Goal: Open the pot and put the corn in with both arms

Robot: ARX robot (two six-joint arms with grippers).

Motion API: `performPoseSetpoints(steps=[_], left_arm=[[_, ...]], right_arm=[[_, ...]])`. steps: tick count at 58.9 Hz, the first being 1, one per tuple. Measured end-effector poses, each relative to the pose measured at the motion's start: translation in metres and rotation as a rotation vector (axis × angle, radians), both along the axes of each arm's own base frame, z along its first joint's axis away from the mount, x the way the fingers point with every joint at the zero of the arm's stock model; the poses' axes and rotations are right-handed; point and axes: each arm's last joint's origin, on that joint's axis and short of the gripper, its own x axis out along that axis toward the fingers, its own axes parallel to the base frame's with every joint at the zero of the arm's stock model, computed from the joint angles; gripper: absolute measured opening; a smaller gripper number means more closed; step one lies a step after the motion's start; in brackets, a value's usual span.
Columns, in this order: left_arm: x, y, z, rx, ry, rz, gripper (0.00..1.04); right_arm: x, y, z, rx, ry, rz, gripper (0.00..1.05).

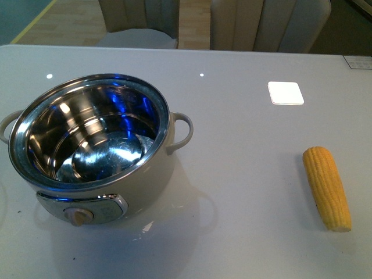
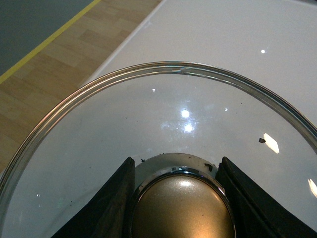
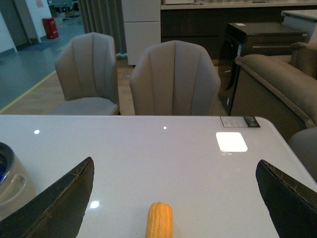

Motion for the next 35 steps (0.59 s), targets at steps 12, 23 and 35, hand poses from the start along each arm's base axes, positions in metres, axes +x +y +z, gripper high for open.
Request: performPoseSetpoints(steps=[12,23,35], left_arm=[[-0.002,-0.003,-0.026,-0.029,0.041,-0.012,0.44],[0.002,-0.003,-0.042,-0.03,0.058,-0.03,0.44],[0.004,-0.001,-0.056,-0.008,0.074,-0.035,0.44]], right_arm=[[0.0,0.0,0.0,0.0,0.0,0.0,0.96],[0.0,0.0,0.0,0.0,0.0,0.0,0.96],[0.0,0.0,0.0,0.0,0.0,0.0,0.96]])
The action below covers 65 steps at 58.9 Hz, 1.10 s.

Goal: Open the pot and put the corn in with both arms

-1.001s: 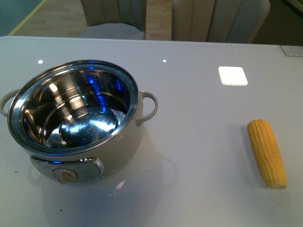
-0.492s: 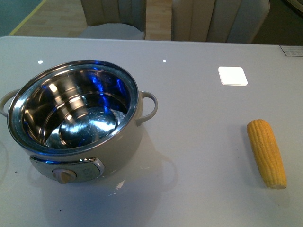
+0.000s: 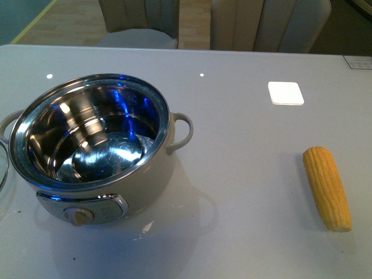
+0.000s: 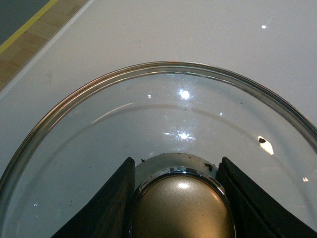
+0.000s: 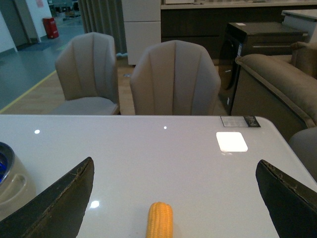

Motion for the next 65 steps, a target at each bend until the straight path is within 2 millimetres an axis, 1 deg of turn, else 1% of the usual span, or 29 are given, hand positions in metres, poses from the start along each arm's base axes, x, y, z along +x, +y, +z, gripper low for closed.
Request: performPoseSetpoints(steps=[5,24,38,39,49,53,58,60,65], left_arm=[[0.001,0.001,-0.006,0.013,0.0,-0.003,0.44],[0.004,0.002,-0.015,0.044,-0.005,-0.015,0.44],[0.004,0.001,-0.018,0.037,-0.002,-0.014,0.44],[0.004,0.001,-0.018,0.036,-0.002,-0.014,0.45],[0.004,0.001,-0.016,0.033,0.009,-0.019,0.72],[0.006,0.001,-0.01,0.033,0.004,-0.022,0.83],[0.008,0.001,0.002,0.035,-0.014,-0.023,0.96],[0.01,0.001,0.009,0.034,-0.026,-0.026,1.0],[0.013,0.001,0.027,0.034,-0.057,-0.034,0.97]], right_arm=[[0.0,0.0,0.0,0.0,0.0,0.0,0.96],[0.0,0.0,0.0,0.0,0.0,0.0,0.96],[0.0,0.0,0.0,0.0,0.0,0.0,0.96],[0.0,0.0,0.0,0.0,0.0,0.0,0.96],[0.0,0.0,0.0,0.0,0.0,0.0,0.96],[0.0,0.0,0.0,0.0,0.0,0.0,0.96],[0.0,0.0,0.0,0.0,0.0,0.0,0.96],[0.0,0.0,0.0,0.0,0.0,0.0,0.96],[0.0,0.0,0.0,0.0,0.0,0.0,0.96]])
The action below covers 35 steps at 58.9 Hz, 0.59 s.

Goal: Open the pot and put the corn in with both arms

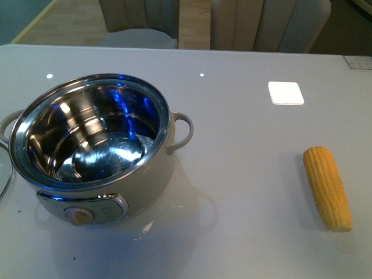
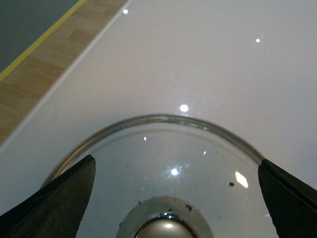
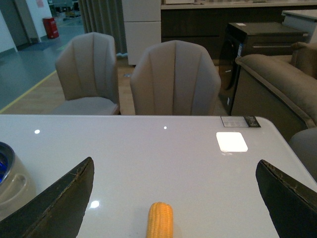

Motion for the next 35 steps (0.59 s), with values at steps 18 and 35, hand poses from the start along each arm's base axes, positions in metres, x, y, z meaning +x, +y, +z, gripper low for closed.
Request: performPoseSetpoints(steps=[18,35], left_arm=[[-0.019,-0.02,0.111,-0.072,-0.15,-0.094,0.98],[-0.099,-0.046,0.217,-0.206,-0.299,-0.15,0.98]], right_arm=[[0.0,0.0,0.0,0.0,0.0,0.0,0.96],[0.0,0.0,0.0,0.0,0.0,0.0,0.96]])
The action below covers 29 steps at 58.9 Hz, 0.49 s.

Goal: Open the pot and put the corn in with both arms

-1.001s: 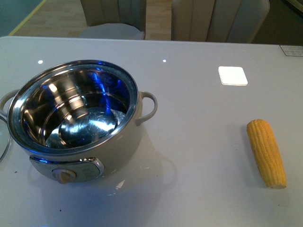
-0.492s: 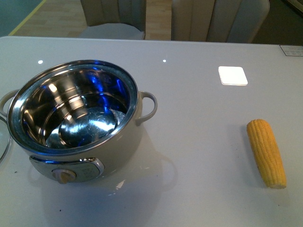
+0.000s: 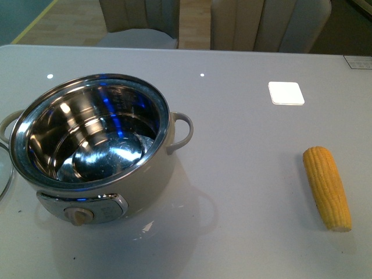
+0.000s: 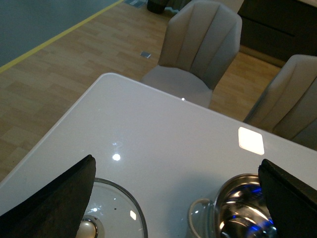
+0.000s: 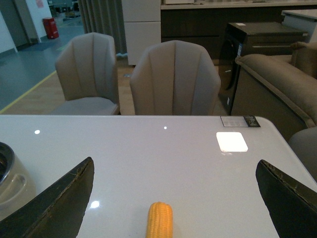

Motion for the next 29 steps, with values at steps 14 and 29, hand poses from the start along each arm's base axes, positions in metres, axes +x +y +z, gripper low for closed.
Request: performPoseSetpoints(steps=[14,29], left_arm=[[-0.034,-0.028,0.004,0.015,-0.043,-0.055,0.91],[-0.053,-0.075,-0.018,0.24,-0.211,-0.072,0.37]], right_arm=[[0.0,0.0,0.0,0.0,0.0,0.0,0.96],[0.0,0.0,0.0,0.0,0.0,0.0,0.96]])
